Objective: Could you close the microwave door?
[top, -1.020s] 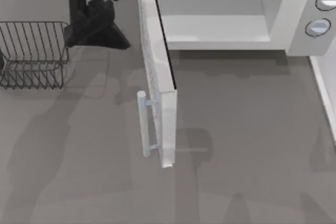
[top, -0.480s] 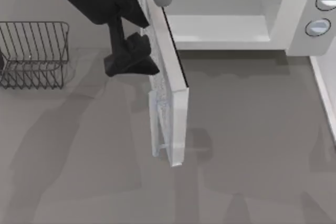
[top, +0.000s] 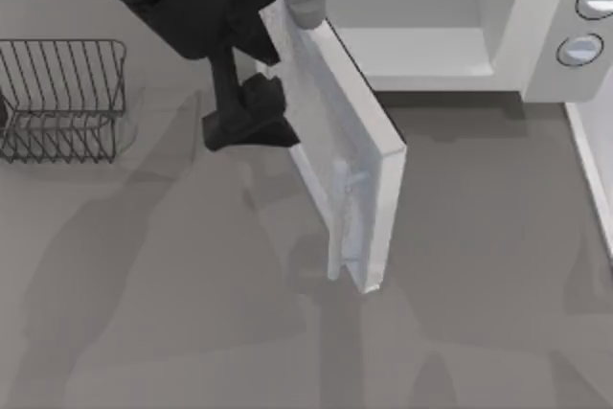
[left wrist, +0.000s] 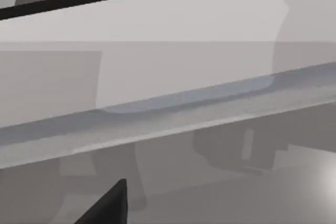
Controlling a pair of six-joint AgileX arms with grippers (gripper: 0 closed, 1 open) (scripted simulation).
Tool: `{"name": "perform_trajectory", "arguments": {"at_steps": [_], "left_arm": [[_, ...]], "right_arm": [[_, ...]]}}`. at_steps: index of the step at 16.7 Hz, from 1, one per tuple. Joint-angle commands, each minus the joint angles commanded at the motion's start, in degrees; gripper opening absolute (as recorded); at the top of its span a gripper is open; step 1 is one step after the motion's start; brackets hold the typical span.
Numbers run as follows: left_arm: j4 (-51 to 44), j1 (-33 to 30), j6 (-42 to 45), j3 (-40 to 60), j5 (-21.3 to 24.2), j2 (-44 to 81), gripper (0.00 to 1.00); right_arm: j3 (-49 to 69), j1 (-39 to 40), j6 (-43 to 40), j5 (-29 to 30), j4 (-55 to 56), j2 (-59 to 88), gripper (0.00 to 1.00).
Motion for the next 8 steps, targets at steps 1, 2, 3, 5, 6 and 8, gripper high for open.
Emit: {"name": "perform_trajectory", "arguments": {"at_steps": [1, 2, 3, 5, 6, 8], "left_arm": [[0.0, 0.0, 0.0, 0.0, 0.0, 0.0, 0.77], [0.0, 0.0, 0.0, 0.0, 0.0, 0.0, 0.70], [0.0, 0.0, 0.0, 0.0, 0.0, 0.0, 0.62], [0.0, 0.0, 0.0, 0.0, 0.0, 0.0, 0.47], [0.0, 0.0, 0.0, 0.0, 0.0, 0.0, 0.40], [0.0, 0.0, 0.0, 0.0, 0.0, 0.0, 0.25]], "right_arm": [[0.0, 0.0, 0.0, 0.0, 0.0, 0.0, 1.00], [0.0, 0.0, 0.0, 0.0, 0.0, 0.0, 1.00], [0.0, 0.0, 0.0, 0.0, 0.0, 0.0, 1.00], [0.0, 0.0, 0.0, 0.0, 0.0, 0.0, 1.00], [0.0, 0.0, 0.0, 0.0, 0.0, 0.0, 1.00], [0.0, 0.0, 0.0, 0.0, 0.0, 0.0, 1.00]]}}
